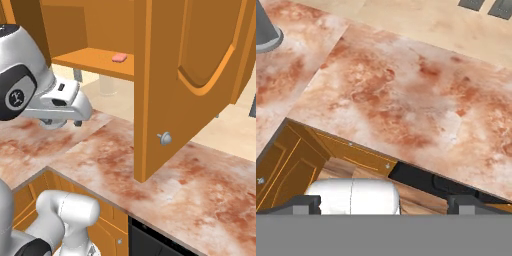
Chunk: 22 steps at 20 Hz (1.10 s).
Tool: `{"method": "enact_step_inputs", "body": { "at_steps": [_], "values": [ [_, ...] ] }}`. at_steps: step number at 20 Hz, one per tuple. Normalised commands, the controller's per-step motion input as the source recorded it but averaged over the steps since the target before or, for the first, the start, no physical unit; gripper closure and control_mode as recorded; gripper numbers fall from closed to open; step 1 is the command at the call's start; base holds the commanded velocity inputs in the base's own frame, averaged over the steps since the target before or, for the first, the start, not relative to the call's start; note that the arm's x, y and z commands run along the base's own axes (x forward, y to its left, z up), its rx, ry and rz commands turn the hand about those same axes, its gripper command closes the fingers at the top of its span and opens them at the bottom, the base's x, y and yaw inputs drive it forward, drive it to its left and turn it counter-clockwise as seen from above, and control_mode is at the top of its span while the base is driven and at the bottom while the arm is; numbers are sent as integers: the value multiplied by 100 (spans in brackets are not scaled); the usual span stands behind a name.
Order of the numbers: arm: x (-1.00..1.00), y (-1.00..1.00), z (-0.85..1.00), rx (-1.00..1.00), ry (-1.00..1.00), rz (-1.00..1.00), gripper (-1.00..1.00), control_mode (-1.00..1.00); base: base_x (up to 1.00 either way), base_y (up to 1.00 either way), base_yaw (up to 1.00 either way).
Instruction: Pick up the sponge and bar soap from the sink, and place them back in the cabinet, and close the cabinet doors.
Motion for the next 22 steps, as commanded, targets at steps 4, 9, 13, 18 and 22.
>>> {"method": "enact_step_inputs", "body": {
  "at_steps": [4,9,13,18,22],
  "values": [
    [-23,0,0,0,1,0,-100,-100,0,0,0],
    [-26,0,-2,0,0,0,-100,-100,0,0,0],
    [-30,0,-5,0,0,0,-100,-100,0,0,0],
    [-26,0,0,0,0,0,-100,-100,0,0,0],
    [-13,0,-2,0,0,0,-100,100,-15,0,0]
  ]
}}
